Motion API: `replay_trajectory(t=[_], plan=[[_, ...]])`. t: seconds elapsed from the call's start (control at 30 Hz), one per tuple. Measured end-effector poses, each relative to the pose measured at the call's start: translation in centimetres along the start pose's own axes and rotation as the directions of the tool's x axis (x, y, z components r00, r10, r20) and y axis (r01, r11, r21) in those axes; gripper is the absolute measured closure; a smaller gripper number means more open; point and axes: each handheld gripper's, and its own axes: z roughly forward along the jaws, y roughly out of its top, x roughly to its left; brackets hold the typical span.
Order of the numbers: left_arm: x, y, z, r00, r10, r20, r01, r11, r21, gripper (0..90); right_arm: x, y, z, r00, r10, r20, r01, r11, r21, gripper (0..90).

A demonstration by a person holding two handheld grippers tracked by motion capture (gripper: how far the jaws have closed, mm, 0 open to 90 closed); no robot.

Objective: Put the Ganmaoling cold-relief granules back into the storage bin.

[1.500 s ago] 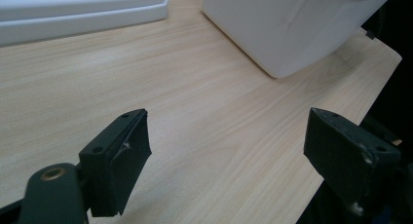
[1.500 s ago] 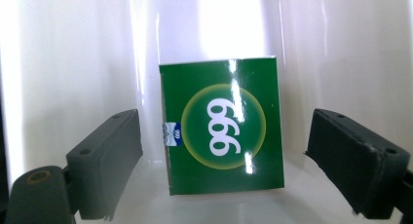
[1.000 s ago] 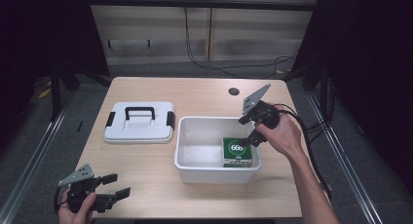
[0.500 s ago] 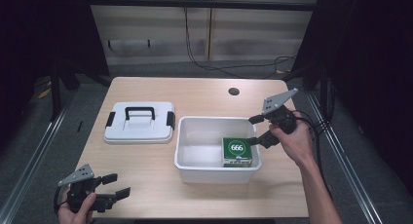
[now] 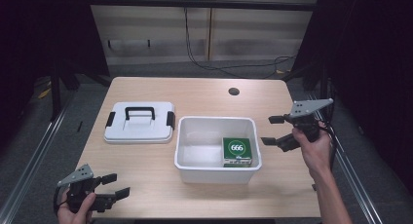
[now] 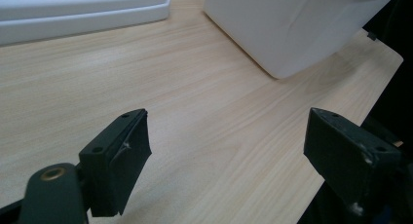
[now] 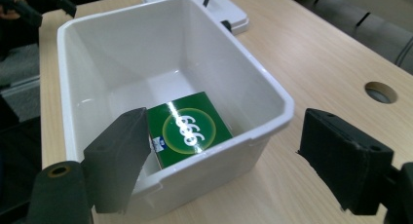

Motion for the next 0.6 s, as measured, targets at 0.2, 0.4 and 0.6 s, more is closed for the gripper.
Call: replay_trajectory(t=[0.2, 0.4, 0.6], plan=[[0.0, 0.0, 0.1, 1.0, -0.002, -0.005, 0.002, 1.0, 0.007, 17.0, 0.1, -1.6, -1.2, 0.9972, 0.051, 0.056, -0.048, 0.998, -0.043, 16.7], [-0.1, 0.0, -0.1, 0.9997, 0.0, -0.024, -0.001, 1.0, -0.004, 17.5, 0.8, -3.9, -1.9, 0.9916, 0.082, 0.1, -0.075, 0.995, -0.067, 16.2], [-0.1, 0.0, -0.1, 0.9996, -0.006, -0.029, 0.006, 0.9999, -0.009, 17.5, 1.6, -7.2, -2.2, 0.981, 0.15, 0.123, -0.138, 0.985, -0.104, 16.2]])
